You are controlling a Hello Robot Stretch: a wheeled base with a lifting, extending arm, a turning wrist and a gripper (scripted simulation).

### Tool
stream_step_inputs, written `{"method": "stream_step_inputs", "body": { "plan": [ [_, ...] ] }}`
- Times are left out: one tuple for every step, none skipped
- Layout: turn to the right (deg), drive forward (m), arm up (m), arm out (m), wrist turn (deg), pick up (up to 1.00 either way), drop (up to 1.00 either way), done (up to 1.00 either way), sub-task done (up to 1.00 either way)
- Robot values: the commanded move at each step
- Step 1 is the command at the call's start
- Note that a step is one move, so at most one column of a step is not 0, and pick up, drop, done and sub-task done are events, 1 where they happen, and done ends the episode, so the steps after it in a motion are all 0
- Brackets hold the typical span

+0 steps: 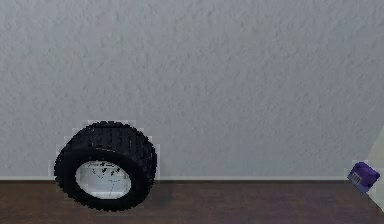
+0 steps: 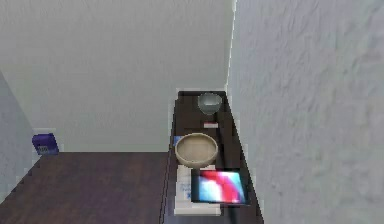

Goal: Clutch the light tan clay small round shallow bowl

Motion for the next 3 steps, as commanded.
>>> {"method": "stream_step_inputs", "body": {
  "plan": [
    [0.0, 0.00, 0.50, 0.00, 0.0, 0.00, 0.00, 0.00, 0.00],
    [0.0, 0.00, 0.34, 0.00, 0.0, 0.00, 0.00, 0.00, 0.00],
    [0.0, 0.00, 0.00, 0.32, 0.0, 0.00, 0.00, 0.00, 0.00]
  ]
}}
